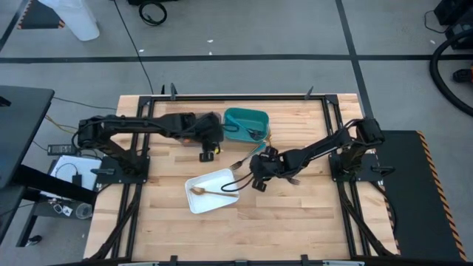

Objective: Sort silverware by color (type)
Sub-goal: Put the gold fork into the white bin

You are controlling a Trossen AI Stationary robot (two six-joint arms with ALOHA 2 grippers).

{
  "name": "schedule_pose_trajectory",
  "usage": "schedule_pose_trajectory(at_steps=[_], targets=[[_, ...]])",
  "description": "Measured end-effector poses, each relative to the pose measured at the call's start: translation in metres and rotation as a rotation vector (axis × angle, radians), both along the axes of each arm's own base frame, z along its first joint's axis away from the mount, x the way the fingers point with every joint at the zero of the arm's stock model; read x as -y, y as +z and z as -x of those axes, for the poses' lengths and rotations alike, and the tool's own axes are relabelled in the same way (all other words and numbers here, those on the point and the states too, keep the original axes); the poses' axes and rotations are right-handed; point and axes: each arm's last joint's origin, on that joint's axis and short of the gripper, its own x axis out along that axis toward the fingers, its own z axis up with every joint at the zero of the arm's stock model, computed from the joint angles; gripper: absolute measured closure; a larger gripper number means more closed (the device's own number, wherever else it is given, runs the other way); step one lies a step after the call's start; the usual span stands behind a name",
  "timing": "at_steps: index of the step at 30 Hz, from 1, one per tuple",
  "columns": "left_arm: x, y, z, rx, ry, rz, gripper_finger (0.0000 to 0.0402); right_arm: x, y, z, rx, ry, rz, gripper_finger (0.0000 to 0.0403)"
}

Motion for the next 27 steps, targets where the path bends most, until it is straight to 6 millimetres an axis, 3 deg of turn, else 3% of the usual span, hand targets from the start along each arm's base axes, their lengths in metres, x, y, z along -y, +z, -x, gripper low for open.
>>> schedule_pose_trajectory(at_steps=[10, 27], targets=[[0.004, -0.022, 0.002, 0.067, -0.022, -0.020, 0.0260, 0.009, 0.024, 0.022, -0.068, -0.066, -0.011, 0.0288], [0.010, -0.053, 0.020, 0.101, -0.009, -0.011, 0.0260, 0.069, 0.021, 0.037, -0.224, -0.306, -0.079, 0.0289]])
